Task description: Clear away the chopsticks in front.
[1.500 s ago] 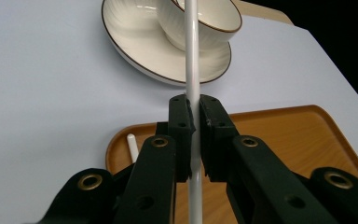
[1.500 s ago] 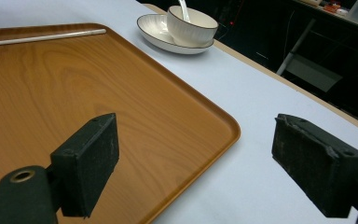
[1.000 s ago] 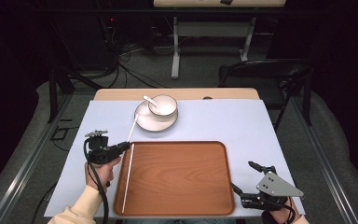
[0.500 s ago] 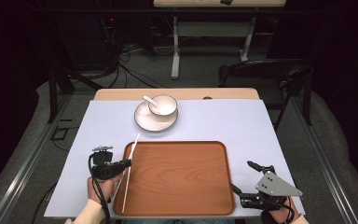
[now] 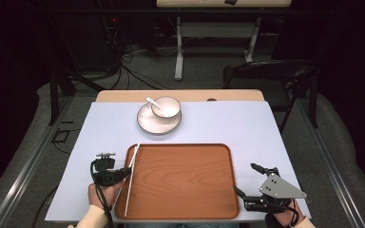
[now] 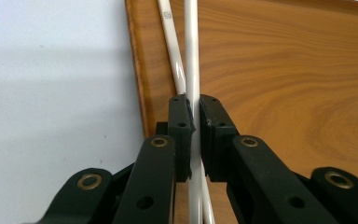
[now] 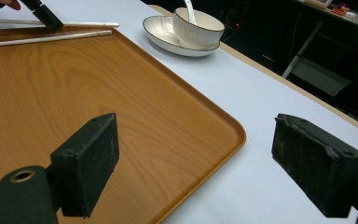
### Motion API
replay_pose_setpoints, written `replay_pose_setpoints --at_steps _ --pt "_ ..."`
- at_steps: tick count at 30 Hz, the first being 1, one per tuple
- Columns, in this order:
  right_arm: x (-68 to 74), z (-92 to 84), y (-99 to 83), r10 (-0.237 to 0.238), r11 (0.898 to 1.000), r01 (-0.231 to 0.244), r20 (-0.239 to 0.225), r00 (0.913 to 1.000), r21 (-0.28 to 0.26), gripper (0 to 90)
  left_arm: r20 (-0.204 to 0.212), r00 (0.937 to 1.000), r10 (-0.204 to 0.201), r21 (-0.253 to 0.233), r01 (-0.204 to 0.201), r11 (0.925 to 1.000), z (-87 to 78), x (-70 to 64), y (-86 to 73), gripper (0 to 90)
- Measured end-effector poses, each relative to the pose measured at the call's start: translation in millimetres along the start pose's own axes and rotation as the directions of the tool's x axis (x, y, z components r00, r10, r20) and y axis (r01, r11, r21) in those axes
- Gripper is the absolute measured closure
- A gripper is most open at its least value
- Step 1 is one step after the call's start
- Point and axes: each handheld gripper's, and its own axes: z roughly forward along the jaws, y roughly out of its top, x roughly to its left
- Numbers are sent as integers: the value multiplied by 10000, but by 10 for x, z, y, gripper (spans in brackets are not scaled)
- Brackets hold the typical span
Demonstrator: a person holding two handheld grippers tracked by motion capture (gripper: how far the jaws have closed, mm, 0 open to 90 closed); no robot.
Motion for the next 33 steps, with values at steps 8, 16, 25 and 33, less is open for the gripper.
replay_pose_setpoints --at_steps 8,16,25,33 --pt "0 -3 -1 6 10000 -6 -3 10000 1 142 -244 9993 295 332 -287 9990 47 -31 2 798" --pt "0 -7 -3 5 10000 -5 5 10000 -2 143 -48 9983 584 426 -581 9974 57 -59 6 695" --pt "1 -12 -6 30 10000 -30 31 10000 -19 143 187 9922 1233 10 -1233 9924 -32 -98 78 413" --pt "2 -22 -9 71 10000 -71 78 9999 -6 143 635 9572 2824 -1061 -2749 9556 -229 -212 130 213"
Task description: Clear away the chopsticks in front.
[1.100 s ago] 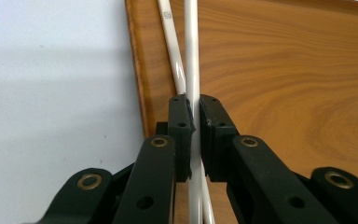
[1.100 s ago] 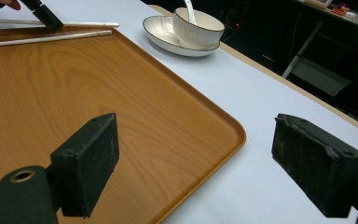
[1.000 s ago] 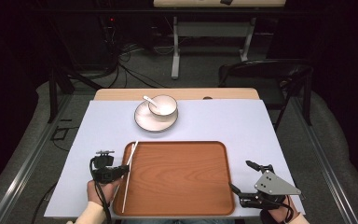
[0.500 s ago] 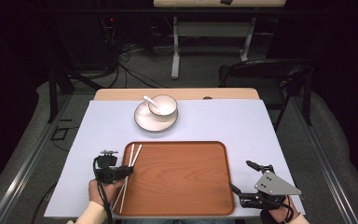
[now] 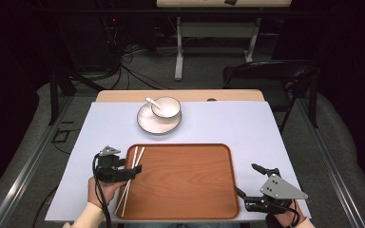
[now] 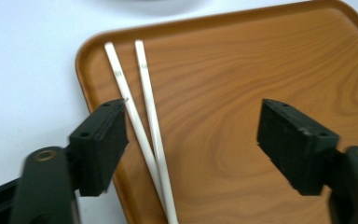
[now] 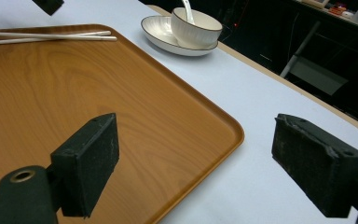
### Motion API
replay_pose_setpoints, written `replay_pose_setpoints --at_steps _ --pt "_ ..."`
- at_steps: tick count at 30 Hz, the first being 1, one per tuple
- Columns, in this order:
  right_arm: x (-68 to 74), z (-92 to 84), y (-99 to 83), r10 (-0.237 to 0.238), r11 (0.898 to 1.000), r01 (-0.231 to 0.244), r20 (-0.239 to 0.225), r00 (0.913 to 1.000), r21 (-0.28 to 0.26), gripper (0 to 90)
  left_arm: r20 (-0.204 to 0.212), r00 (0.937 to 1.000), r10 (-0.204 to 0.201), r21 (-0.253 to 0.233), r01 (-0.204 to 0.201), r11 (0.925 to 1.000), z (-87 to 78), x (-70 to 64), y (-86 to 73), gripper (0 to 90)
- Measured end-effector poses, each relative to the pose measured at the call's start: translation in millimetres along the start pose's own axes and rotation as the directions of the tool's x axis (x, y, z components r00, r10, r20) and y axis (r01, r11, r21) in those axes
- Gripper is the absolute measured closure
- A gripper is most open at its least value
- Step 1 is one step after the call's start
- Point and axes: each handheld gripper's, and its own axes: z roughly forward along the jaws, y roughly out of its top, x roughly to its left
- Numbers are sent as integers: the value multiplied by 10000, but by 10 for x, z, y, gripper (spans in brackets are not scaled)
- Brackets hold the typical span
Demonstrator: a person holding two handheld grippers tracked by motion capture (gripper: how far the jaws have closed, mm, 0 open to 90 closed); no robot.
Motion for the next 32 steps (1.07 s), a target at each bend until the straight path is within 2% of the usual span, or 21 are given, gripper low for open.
replay_pose_setpoints --at_steps 3,8,9,11,13,16,18,23,25,31,32 --pt "4 -5 -1 -28 10000 28 13 10000 13 142 73 9994 348 -410 -345 9986 -116 -12 3 156" --pt "6 -11 -4 -21 10000 21 49 10000 33 143 -119 9991 403 -865 -412 9954 -328 31 -35 111" --pt "7 -15 -5 -24 10000 24 63 10000 39 143 -200 9987 464 -981 -482 9940 -386 47 -54 74" --pt "7 -16 -6 -15 10000 15 81 10000 31 142 -357 9976 593 -1205 -632 9907 -482 70 -97 60" --pt "7 -19 -7 -26 10000 26 93 10000 36 143 -395 9966 719 -1612 -774 9839 -568 90 -156 17" --pt "11 -25 -8 -35 10000 35 101 9999 65 143 -495 9949 874 -2092 -959 9732 -696 126 -282 2" --pt "12 -27 -9 -31 10000 30 109 9999 87 142 -654 9928 1002 -2184 -1122 9694 -755 146 -367 1" --pt "14 -28 -10 -37 9999 36 117 9999 111 143 -934 9862 1371 -2355 -1556 9593 -836 181 -567 0" --pt "14 -29 -10 -34 9999 32 121 9999 123 143 -1018 9837 1484 -2313 -1685 9582 -844 184 -634 0" --pt "10 -30 -15 -48 9999 46 110 9999 131 143 -977 9874 1248 -2569 -1462 9553 -847 209 -658 0" --pt "7 -30 -16 -34 9999 33 110 9999 129 143 -988 9879 1191 -2533 -1407 9571 -842 209 -658 0"
